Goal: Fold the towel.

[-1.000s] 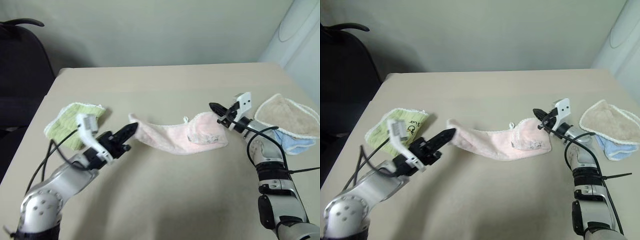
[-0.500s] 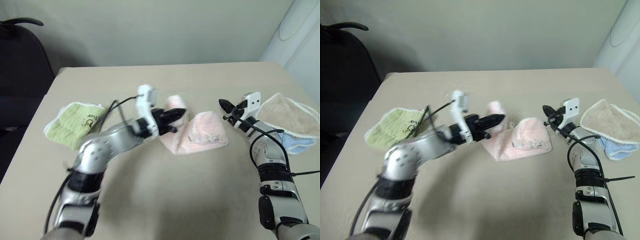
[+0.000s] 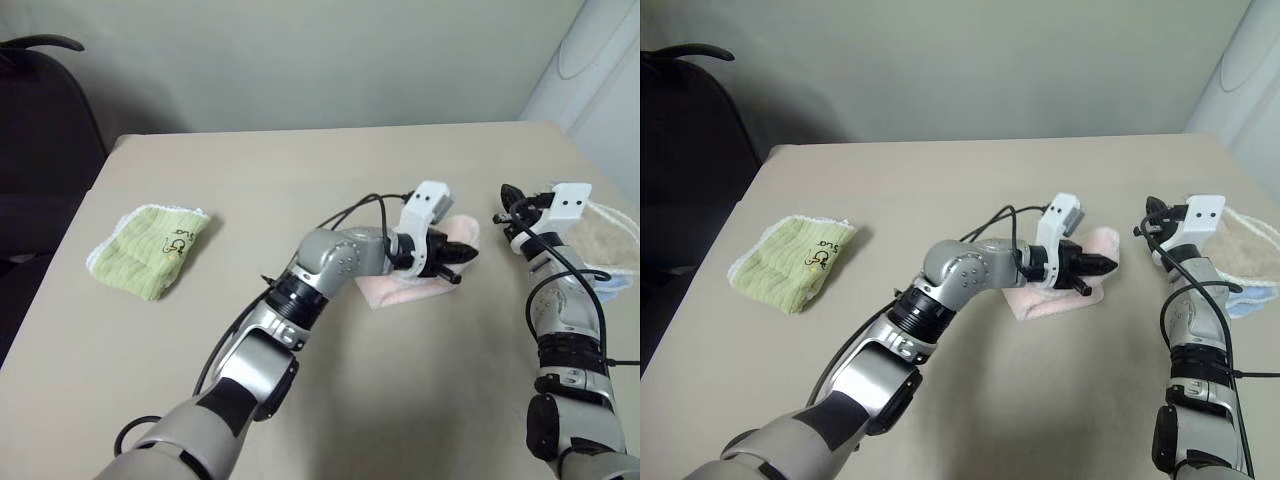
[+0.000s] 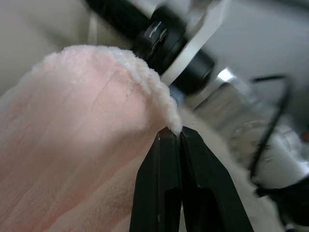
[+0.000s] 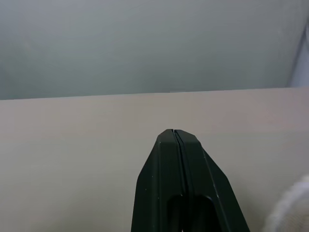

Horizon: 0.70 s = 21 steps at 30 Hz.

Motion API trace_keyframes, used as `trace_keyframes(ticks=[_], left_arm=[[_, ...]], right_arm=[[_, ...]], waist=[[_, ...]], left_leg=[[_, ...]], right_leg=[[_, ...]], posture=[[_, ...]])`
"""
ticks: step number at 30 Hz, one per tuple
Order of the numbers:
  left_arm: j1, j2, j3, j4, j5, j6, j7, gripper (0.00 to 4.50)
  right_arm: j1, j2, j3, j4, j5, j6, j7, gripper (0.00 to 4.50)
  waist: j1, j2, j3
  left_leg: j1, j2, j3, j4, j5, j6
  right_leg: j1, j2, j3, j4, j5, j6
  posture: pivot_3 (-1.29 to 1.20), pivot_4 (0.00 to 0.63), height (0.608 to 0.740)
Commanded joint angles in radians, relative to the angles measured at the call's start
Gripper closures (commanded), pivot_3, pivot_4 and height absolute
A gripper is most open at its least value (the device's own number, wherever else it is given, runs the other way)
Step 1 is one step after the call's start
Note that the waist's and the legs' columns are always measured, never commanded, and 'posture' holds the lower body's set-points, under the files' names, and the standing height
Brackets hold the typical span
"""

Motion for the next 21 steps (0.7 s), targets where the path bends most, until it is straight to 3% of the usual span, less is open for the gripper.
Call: trace_keyframes(ticks=[1,10,14,17,21], left_arm=[[-0.004,-0.035,0.052,-0.001,0.047,-0.038,-0.044,3.99],[0.001,-0.057,0.286,-0.115,-0.001,-0.040,-0.077,0.90],[-0.020,0.012,0.406,-0.157,-0.004,-0.036,-0.033,0.90],[0.024,0.126,0.467,-0.220,0.013,-0.013,-0.020,0.90],[0.170,0.290,0.510,-0.343,0.009,0.044,-0.034,0.87]], right_arm=[[0.015,-0.013,-0.013,-0.076,0.010,-0.006,-0.018,4.50],[0.012,-0.031,0.008,-0.098,-0.001,0.015,0.002,4.50],[0.036,-0.099,0.049,-0.156,-0.010,0.041,0.083,4.50],[0.091,-0.185,0.091,-0.257,0.005,0.082,0.202,4.50],[0.183,-0.296,0.131,-0.423,0.061,0.177,0.367,3.56]], waist=[[0.000,0.000,0.000],[0.002,0.000,0.000],[0.003,0.000,0.000],[0.001,0.000,0.000],[-0.003,0.000,0.000]], left_leg=[[-0.001,0.000,0.000,0.000,0.000,0.000],[-0.003,0.000,0.000,0.006,-0.002,0.003],[-0.004,-0.001,0.001,0.007,-0.002,0.004],[-0.004,-0.001,0.001,0.007,-0.002,0.004],[-0.004,-0.001,0.002,0.007,-0.002,0.004]], right_leg=[[0.000,0.000,0.000,0.000,0.000,0.000],[-0.001,0.000,0.001,0.000,0.000,0.002],[-0.001,-0.001,0.001,0.000,0.001,0.003],[-0.001,-0.001,0.001,0.000,0.001,0.003],[-0.001,0.000,0.001,0.000,0.001,0.003]], posture=[[0.00,0.150,0.740],[0.00,0.150,0.740],[0.00,0.150,0.740],[0.00,0.150,0.740],[0.00,0.150,0.740]])
